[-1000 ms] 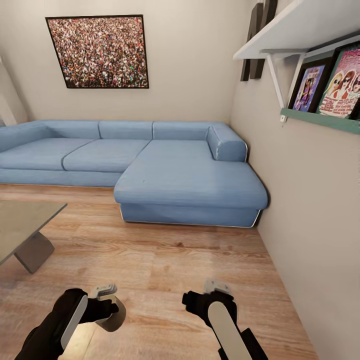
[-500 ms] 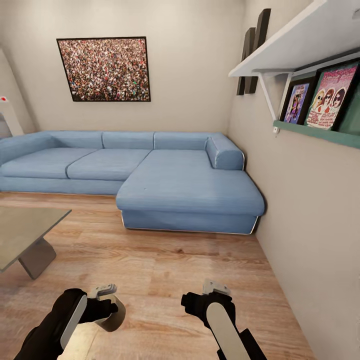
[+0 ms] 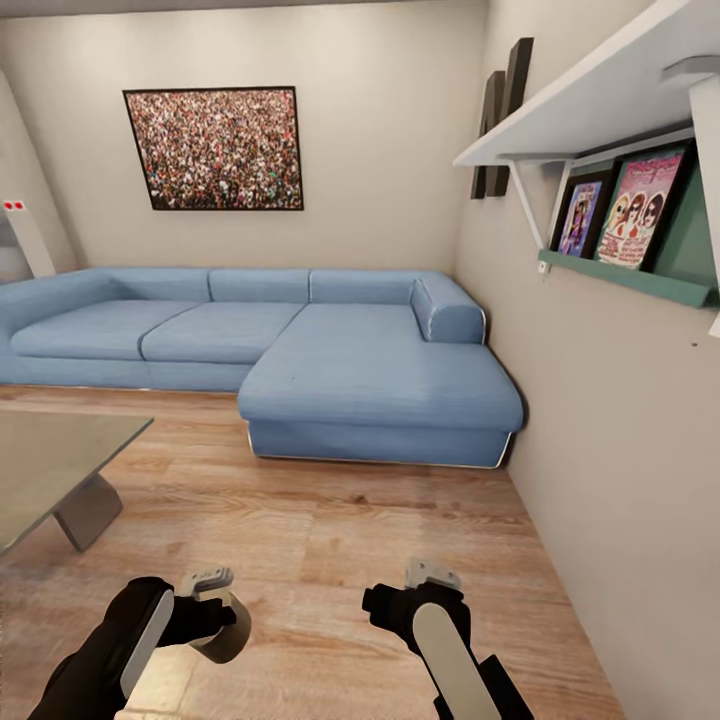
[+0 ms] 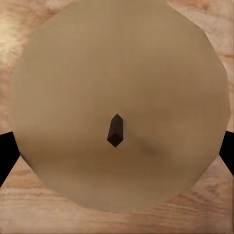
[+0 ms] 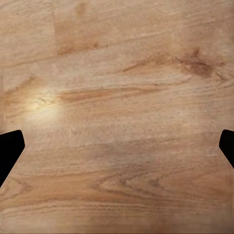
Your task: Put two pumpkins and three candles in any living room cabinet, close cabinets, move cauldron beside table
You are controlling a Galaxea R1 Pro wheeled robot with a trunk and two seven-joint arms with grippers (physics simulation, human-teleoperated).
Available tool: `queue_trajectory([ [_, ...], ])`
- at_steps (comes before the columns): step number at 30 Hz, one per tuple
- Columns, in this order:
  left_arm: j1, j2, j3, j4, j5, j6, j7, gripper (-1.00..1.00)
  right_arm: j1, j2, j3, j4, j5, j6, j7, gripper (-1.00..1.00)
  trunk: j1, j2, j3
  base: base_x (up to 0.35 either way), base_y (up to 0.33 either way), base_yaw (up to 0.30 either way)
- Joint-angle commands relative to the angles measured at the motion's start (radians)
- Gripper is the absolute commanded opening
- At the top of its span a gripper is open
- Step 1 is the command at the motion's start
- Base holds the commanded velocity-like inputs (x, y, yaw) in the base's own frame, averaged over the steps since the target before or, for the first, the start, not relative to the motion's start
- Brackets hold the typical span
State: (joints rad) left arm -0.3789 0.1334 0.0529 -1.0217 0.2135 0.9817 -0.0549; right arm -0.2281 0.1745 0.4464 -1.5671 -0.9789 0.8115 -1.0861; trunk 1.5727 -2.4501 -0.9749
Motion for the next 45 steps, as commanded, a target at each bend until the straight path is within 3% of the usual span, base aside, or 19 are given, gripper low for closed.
queue_trajectory([
  [1,0.000,0.000,0.000,0.000,0.000,0.000,0.000,-1.00,0.000,0.000,0.000,0.000,-0.001,0.000,0.000,1.00,-0.004,0.007,0.002,-0.001,0.000,0.055],
  [13,0.000,0.000,-0.001,0.000,0.001,0.000,0.000,-1.00,0.000,0.000,-0.002,0.002,-0.005,-0.002,0.003,1.00,-0.050,0.091,0.020,-0.160,0.000,0.061],
  [45,0.000,-0.002,-0.001,0.000,0.000,0.000,0.000,-1.00,0.000,0.000,-0.002,0.005,-0.005,-0.002,0.011,1.00,-0.173,0.315,0.069,-0.004,0.000,0.066],
])
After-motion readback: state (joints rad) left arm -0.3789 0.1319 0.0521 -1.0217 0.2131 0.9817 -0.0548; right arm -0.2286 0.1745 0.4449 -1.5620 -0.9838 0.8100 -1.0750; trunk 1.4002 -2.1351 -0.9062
